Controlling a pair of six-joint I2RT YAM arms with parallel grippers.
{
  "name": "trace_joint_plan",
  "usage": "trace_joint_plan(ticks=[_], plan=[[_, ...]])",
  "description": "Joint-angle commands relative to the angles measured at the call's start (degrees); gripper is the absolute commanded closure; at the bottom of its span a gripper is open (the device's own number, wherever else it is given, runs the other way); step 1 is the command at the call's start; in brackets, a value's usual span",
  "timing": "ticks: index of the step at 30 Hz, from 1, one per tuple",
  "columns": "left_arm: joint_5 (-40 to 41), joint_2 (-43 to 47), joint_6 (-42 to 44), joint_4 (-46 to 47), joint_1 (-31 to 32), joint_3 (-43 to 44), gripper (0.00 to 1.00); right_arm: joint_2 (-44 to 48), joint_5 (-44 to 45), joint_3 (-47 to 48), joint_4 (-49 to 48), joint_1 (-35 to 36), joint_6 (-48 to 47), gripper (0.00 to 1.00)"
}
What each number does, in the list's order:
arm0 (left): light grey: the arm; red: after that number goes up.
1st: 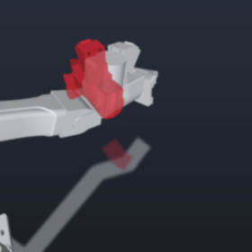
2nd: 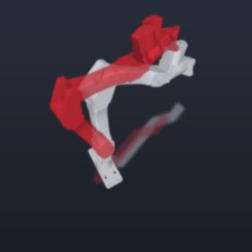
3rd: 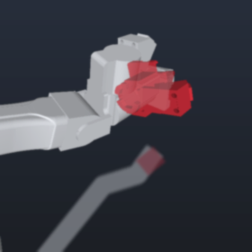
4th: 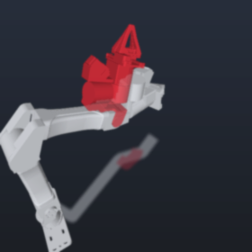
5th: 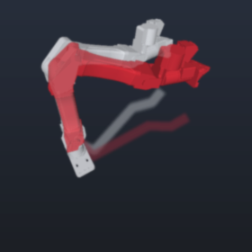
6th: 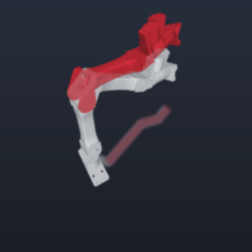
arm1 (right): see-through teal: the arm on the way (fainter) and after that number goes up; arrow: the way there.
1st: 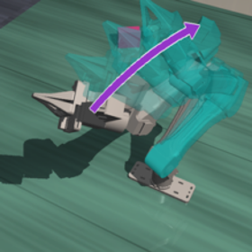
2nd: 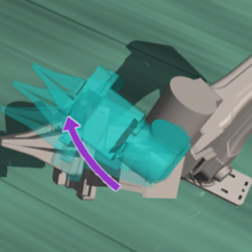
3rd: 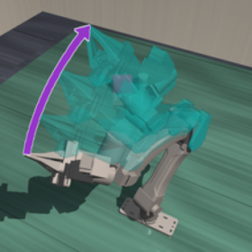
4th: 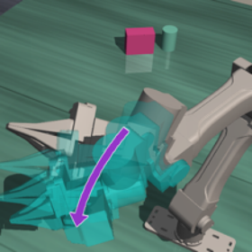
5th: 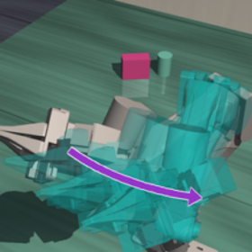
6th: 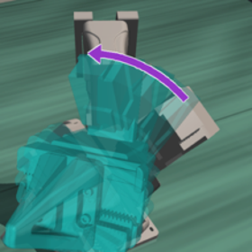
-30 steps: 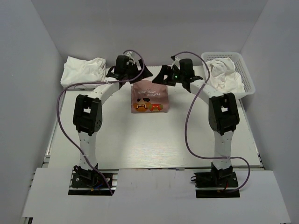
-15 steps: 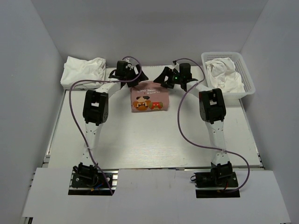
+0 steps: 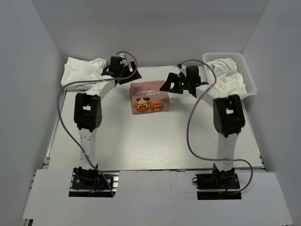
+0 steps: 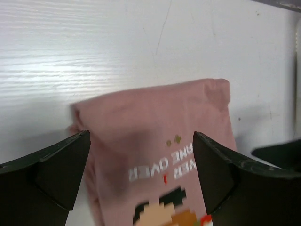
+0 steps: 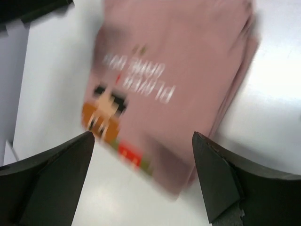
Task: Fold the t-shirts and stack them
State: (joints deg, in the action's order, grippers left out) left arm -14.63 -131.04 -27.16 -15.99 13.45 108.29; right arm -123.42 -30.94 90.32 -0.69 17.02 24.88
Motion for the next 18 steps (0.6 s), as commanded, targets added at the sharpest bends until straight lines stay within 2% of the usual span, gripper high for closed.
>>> trace_joint_plan(ticks=[1, 6, 10, 11, 15, 18], plan=[[7.2, 14.0, 5.2, -3.9, 0.1, -4.7, 0.0, 15.7, 4.0, -14.6, -7.6, 1.7, -4.2, 0.1], [6.6, 19.0, 3.8, -7.3, -1.1, -15.0, 0.0, 26.9, 8.3, -33.7, -9.7, 2.5, -3.5, 0.1], [6.5, 21.0, 4.3, -4.8, 0.1, -22.5, 0.0, 34.6, 9.5, -40.4, -10.0, 2.8, -3.2, 0.1], [4.3, 21.0, 4.3, -3.3, 0.1, -23.4, 0.0, 35.9, 9.5, -41.0, -9.3, 2.8, -3.4, 0.1], [3.6, 18.6, 3.5, -2.7, 0.1, -24.0, 0.0, 41.4, 9.7, -46.9, -7.6, 3.0, -2.4, 0.1], [-0.7, 15.8, 4.0, 0.4, 0.1, -24.6, 0.0, 45.6, 11.0, -50.2, -6.6, 2.9, -2.1, 0.1]])
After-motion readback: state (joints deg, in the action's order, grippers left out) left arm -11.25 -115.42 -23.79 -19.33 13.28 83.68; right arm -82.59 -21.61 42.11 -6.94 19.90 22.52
